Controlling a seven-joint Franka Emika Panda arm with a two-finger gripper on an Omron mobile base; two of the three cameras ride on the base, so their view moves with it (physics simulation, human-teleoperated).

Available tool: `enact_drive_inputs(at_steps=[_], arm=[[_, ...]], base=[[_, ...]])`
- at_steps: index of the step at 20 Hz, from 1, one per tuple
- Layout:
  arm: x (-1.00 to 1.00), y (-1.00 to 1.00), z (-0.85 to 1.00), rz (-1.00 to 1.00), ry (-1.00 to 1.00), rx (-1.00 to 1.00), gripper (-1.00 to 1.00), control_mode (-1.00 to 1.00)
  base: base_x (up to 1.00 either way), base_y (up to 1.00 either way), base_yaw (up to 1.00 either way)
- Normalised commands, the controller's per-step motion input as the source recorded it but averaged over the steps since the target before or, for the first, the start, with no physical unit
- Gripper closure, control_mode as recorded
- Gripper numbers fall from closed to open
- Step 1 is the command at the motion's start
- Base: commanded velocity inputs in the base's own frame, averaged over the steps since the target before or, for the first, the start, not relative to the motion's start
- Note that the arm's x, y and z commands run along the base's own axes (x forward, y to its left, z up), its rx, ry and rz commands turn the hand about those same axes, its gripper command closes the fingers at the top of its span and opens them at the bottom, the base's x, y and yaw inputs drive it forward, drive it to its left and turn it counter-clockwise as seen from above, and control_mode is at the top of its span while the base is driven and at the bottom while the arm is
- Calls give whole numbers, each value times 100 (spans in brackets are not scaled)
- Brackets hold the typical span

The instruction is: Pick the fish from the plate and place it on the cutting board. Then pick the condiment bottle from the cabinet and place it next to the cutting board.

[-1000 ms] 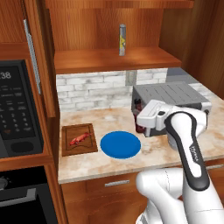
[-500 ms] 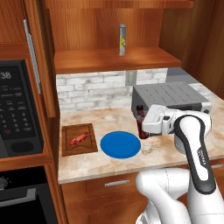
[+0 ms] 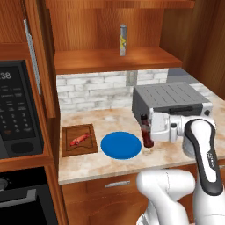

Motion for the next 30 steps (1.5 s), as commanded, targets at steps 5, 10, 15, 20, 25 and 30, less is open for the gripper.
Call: enact_drive_inputs(at_steps=[5, 10, 15, 20, 25, 30], arm=[[-9, -3, -37, 7, -1, 2, 100, -100], [-5, -18, -15, 2, -5, 0, 100, -100], [-3, -33, 0, 0, -5, 0, 100, -100], [-17, -36, 0, 0, -6, 0, 100, -100], [-13, -21, -10, 0, -4, 0, 100, -100], [0, -5, -25, -2, -3, 1, 100, -100]], base=[[0, 0, 0], [0, 0, 0], [0, 0, 0], [0, 0, 0], [0, 0, 0], [0, 0, 0]])
